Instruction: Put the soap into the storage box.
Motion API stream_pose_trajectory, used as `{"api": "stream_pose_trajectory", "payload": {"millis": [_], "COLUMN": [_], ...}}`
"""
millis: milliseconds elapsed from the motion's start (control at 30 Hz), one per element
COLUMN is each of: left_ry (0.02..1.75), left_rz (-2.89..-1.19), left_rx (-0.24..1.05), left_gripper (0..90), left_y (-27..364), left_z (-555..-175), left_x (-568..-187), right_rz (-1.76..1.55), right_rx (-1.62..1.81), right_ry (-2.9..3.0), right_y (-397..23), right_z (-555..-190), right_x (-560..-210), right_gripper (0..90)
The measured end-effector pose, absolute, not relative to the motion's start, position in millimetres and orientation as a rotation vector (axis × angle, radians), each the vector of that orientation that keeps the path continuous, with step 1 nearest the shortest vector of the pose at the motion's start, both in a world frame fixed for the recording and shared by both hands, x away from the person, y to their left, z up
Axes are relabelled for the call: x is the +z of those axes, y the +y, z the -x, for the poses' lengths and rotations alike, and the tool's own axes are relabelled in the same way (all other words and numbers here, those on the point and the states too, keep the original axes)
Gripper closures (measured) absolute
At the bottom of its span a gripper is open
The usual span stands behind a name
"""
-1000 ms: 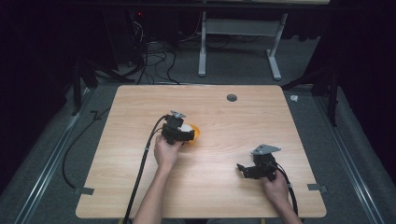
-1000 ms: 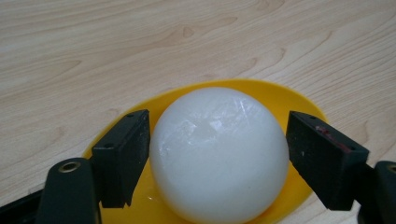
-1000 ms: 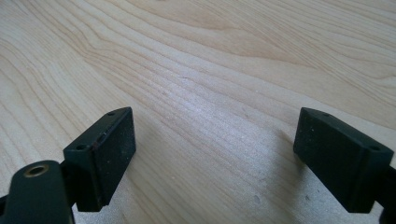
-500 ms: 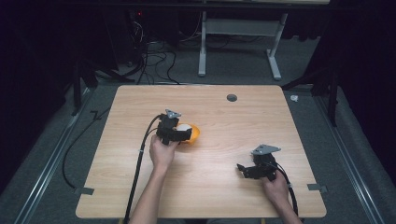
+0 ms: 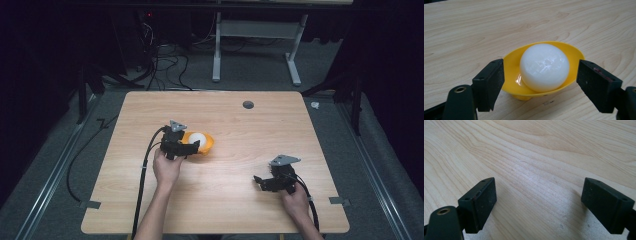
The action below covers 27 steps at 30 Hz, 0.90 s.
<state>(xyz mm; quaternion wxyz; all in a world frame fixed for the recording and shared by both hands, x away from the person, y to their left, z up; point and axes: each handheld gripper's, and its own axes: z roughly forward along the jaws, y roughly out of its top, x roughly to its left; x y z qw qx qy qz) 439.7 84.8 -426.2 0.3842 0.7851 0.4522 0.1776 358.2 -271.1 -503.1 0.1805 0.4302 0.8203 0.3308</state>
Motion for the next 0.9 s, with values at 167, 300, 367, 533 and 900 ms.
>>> {"api": "stream_pose_trajectory", "payload": {"millis": [167,300,367,533,900], "left_ry": [1.136,1.124,1.12,1.11,1.128], "left_rz": [-1.998,-1.998,-1.994,-2.007,-1.981], "left_rx": [0.454,0.461,0.466,0.523,0.516], "left_gripper": [22.9,22.9,23.1,23.3,22.9], "left_y": [86,86,87,89,105], "left_z": [-435,-431,-428,-420,-409], "left_x": [-423,-421,-421,-420,-420], "right_rz": [-1.215,-1.215,-1.215,-1.215,-1.211], "right_rx": [0.934,0.935,0.934,0.935,0.934], "right_ry": [2.318,2.318,2.318,2.318,2.322], "right_y": [-271,-271,-271,-271,-271], "right_z": [-358,-358,-358,-358,-358], "right_x": [-503,-503,-503,-503,-503], "right_gripper": [13.6,13.7,13.7,13.7,13.6]}}
